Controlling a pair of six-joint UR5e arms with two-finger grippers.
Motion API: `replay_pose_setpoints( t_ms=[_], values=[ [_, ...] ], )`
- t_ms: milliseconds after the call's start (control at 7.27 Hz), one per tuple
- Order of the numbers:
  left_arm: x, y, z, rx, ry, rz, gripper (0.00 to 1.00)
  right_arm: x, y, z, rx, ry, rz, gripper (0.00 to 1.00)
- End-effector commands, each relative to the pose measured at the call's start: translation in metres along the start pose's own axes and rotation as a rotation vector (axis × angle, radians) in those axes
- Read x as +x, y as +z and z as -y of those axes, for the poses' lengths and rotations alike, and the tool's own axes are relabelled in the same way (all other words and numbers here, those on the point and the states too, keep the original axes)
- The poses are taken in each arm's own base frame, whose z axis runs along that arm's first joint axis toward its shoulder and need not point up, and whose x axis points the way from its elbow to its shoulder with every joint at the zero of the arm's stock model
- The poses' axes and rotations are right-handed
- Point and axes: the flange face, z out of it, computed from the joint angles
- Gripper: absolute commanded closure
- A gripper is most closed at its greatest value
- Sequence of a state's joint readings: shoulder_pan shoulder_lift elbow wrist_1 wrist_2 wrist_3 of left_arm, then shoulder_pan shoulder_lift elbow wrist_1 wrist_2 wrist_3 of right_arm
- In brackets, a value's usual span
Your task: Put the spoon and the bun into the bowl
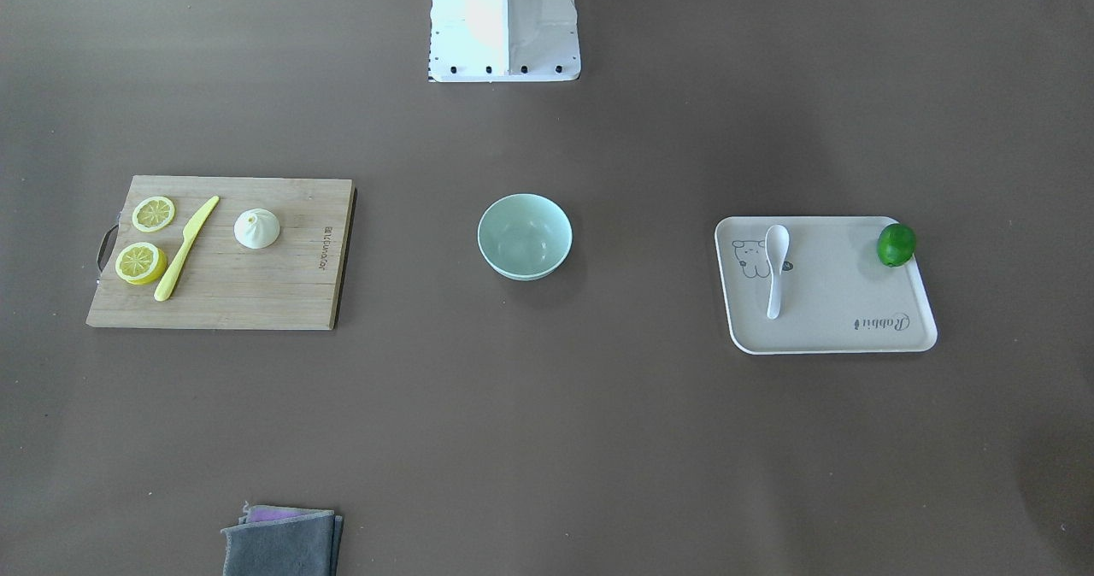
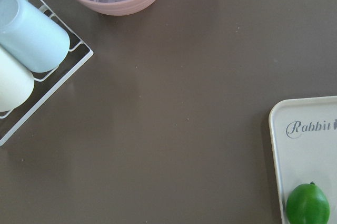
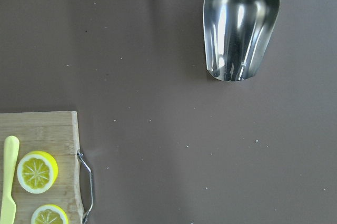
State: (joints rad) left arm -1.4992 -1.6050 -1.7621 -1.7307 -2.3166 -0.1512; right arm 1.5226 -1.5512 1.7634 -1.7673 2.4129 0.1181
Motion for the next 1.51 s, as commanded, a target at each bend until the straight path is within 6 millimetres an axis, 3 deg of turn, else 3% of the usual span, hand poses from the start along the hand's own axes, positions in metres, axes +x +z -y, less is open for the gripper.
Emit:
replay_pose_setpoints(
  t_ms=[0, 275, 550, 688, 963, 1376],
  values=[
    [0.076, 0.027, 0.032, -0.009, 0.140, -0.054, 0.02, -0.055, 0.014, 0.018, 0.016, -0.148, 0.012, 0.00],
    [0.152, 0.045, 0.047, 0.058, 0.061, -0.151, 0.02, -0.065, 0.019, 0.018, 0.029, -0.194, 0.028, 0.00],
    [0.224, 0.106, 0.035, 0.027, 0.050, -0.115, 0.02, -0.073, 0.021, 0.021, 0.026, -0.201, 0.029, 0.00],
    [0.268, 0.128, 0.025, 0.023, 0.019, -0.117, 0.02, -0.077, 0.019, 0.021, 0.035, -0.189, 0.038, 0.00],
    [0.332, 0.165, 0.001, 0.042, 0.029, -0.088, 0.02, -0.091, 0.021, 0.025, 0.031, -0.144, 0.041, 0.00],
    [0.349, 0.200, 0.004, 0.007, 0.048, -0.067, 0.02, -0.132, 0.030, 0.033, 0.011, -0.090, 0.051, 0.00]
  ],
)
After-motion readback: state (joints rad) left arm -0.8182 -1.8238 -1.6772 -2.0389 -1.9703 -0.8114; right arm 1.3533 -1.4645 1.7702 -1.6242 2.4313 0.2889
